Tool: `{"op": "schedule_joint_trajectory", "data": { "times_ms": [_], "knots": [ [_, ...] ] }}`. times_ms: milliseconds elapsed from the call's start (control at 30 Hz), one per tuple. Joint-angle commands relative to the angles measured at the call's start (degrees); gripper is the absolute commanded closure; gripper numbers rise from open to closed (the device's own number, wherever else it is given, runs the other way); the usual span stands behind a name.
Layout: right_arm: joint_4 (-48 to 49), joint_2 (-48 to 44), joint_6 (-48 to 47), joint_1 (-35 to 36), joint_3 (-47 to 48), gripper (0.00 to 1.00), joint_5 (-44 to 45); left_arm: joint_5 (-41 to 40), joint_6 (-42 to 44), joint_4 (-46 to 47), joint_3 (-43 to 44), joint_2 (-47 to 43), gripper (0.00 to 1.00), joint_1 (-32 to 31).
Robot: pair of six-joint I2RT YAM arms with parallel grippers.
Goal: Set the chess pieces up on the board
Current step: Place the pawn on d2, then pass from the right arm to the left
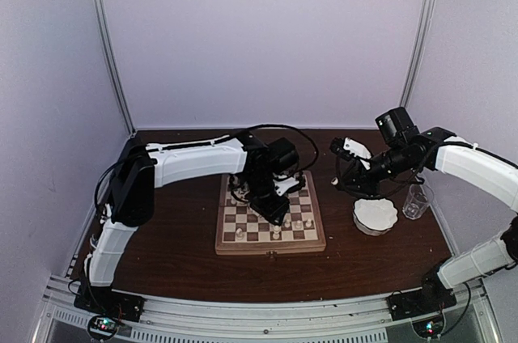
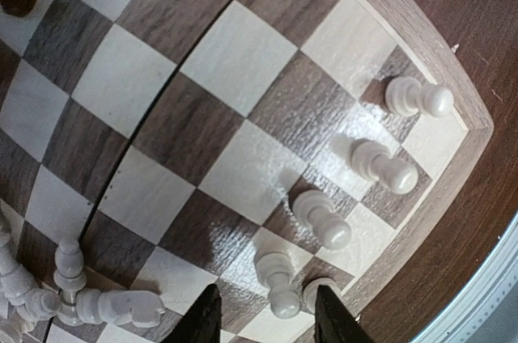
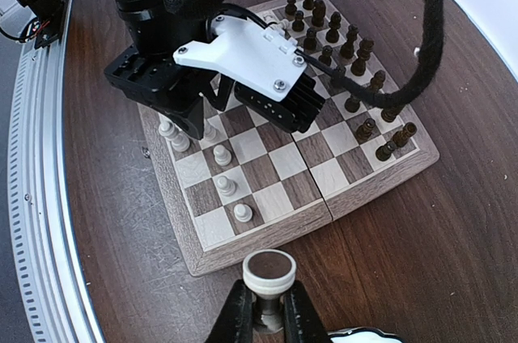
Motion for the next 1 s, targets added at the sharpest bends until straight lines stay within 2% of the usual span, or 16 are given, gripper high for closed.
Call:
{"op": "schedule_joint_trajectory", "data": {
  "times_ms": [0,233,300,433,533,633,967],
  "knots": [
    [0.09,-0.99,-0.25,-0.38,0.23,0.92,-0.78,-4.2,1.97,-0.14,1.92,-5.22,0.58,-0.23],
    [-2.9,-0.03,-0.24,0.06,3.48,0.92,-2.66,-10.76,2.05,4.78,0.94,-12.84,0.57,0.33],
    [-4.55,0.18,-0.46,0.79,4.95,0.92,-3.07,-6.49,0.33,10.19,-2.27,-16.29,0.57,0.31],
    [-8.82,1.57,-2.1,3.18,8.87,0.92,-2.33,7.68,-6.91,25.34,-11.03,-23.0,0.58,0.36],
    [-11.38,3.14,-3.06,5.41,11.47,0.92,-1.25,15.69,-13.85,36.07,-16.7,-24.68,0.58,0.28],
    [-12.6,4.25,-3.52,7.25,13.35,0.92,-0.38,20.1,-20.77,46.77,-20.89,-24.68,0.58,0.26],
    [-13.38,5.16,-3.84,11.39,15.67,0.92,2.64,27.37,-30.49,58.0,-22.42,-21.02,0.57,0.22]
  ]
}}
